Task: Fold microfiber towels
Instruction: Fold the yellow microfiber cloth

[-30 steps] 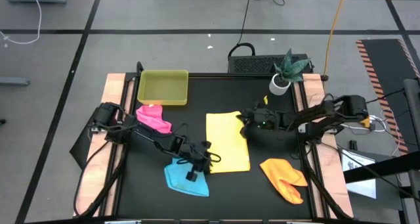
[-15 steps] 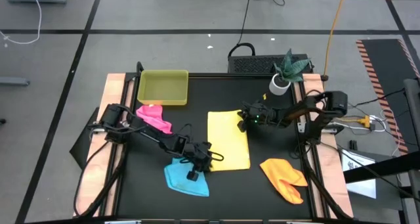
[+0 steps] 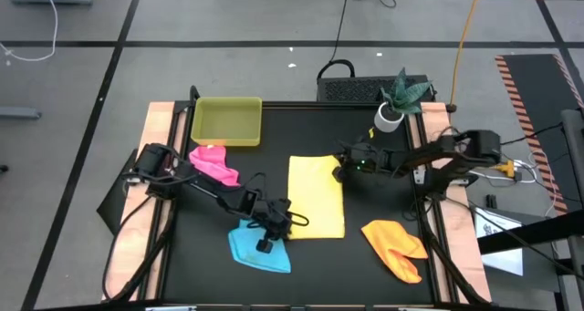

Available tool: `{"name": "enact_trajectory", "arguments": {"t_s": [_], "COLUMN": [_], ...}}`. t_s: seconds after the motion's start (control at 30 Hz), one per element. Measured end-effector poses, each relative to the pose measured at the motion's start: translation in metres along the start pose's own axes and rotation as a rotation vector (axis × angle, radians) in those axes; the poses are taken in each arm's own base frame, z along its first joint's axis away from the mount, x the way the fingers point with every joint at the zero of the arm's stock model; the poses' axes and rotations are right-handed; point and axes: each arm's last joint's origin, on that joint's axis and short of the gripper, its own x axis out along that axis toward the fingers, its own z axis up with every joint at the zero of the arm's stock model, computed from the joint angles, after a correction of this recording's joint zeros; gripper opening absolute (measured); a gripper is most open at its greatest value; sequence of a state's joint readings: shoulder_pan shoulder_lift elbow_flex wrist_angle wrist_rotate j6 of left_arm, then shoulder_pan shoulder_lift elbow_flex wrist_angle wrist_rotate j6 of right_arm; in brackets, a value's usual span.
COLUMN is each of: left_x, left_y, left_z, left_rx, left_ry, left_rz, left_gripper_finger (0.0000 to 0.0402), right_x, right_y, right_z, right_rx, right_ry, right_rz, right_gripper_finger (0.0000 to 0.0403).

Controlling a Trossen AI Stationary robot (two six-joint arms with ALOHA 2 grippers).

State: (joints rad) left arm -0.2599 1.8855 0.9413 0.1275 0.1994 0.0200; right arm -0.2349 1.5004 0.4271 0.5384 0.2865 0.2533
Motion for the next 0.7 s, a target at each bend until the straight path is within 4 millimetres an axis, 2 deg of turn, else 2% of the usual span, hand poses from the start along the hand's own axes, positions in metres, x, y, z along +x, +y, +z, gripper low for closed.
{"name": "enact_trajectory", "arguments": {"t_s": [0.2,0.4,0.53,0.7], "left_x": [0.0,0.0,0.001,0.003], "left_y": [-0.001,-0.003,-0.01,-0.022], "left_z": [0.008,0.012,0.013,0.01], "left_rx": [0.07,0.143,0.305,0.484], "left_ry": [-0.082,-0.119,-0.112,-0.063], "left_rz": [0.026,0.073,0.092,0.181], "left_gripper_finger": [0.0092,0.0092,0.0093,0.0093], "right_x": [-0.017,-0.03,-0.041,-0.052], "right_y": [0.028,0.067,0.084,0.095], "right_z": [0.005,-0.011,-0.021,-0.024], "right_rx": [-0.053,-0.175,-0.244,-0.269], "right_ry": [-0.033,-0.019,-0.014,-0.023], "right_rz": [0.231,0.443,0.518,0.577], "right_gripper_finger": [0.0,0.0,0.0008,0.0027]}}
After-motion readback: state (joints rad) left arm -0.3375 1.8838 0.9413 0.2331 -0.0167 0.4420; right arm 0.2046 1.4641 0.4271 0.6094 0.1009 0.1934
